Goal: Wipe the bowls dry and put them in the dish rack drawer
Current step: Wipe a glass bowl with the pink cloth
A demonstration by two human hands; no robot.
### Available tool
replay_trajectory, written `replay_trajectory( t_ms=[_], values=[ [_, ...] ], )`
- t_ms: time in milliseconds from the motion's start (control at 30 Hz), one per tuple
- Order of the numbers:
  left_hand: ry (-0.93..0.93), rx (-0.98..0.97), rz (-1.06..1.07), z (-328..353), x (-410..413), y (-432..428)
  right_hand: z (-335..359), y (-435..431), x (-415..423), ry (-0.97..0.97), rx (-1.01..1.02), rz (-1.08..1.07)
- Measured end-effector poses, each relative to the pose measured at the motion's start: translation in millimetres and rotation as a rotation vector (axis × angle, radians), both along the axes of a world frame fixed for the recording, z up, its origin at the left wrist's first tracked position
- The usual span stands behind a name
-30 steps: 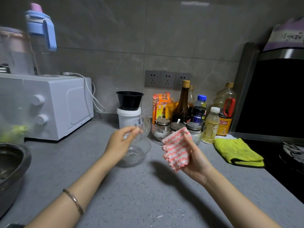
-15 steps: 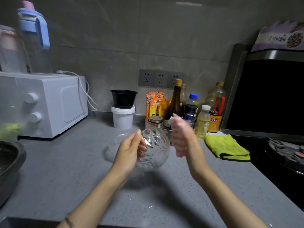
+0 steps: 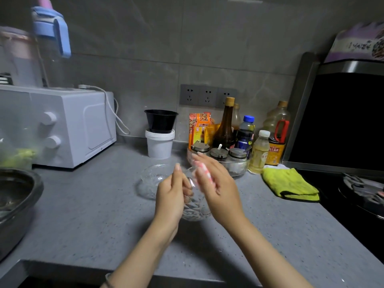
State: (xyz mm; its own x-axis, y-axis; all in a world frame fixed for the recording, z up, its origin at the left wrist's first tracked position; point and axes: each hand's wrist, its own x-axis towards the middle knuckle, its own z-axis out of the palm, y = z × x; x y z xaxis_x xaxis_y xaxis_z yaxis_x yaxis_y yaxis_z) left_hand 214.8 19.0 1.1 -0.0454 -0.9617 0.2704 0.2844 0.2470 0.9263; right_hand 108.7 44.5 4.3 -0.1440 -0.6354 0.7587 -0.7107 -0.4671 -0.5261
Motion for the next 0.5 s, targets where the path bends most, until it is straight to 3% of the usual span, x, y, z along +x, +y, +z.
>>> replay_trajectory(
  t_ms=[100, 233, 300, 400, 500],
  values=[
    [0.022, 0.023, 0.052, 1.7, 4.2, -2.9, -13.3, 9.4, 3.6, -0.078, -0.018, 0.056],
    [0.087, 0.051, -0.025, 3.6, 6.4, -6.4, -29.7, 21.3, 19.4, 0.405, -0.146, -0.08],
    [0.058, 0.052, -0.127, 4.2, 6.1, -4.9, -23.5, 17.4, 19.0, 0.539, -0.182, -0.131],
    [-0.025, -0.004, -0.133, 5.7, 6.2, -4.4, -3.3, 13.0, 15.9, 0.432, -0.159, -0.145],
    [-0.051, -0.048, -0.069, 10.5, 9.9, -4.1, 8.1, 8.3, 7.2, 0.095, -0.056, -0.055]
  ],
)
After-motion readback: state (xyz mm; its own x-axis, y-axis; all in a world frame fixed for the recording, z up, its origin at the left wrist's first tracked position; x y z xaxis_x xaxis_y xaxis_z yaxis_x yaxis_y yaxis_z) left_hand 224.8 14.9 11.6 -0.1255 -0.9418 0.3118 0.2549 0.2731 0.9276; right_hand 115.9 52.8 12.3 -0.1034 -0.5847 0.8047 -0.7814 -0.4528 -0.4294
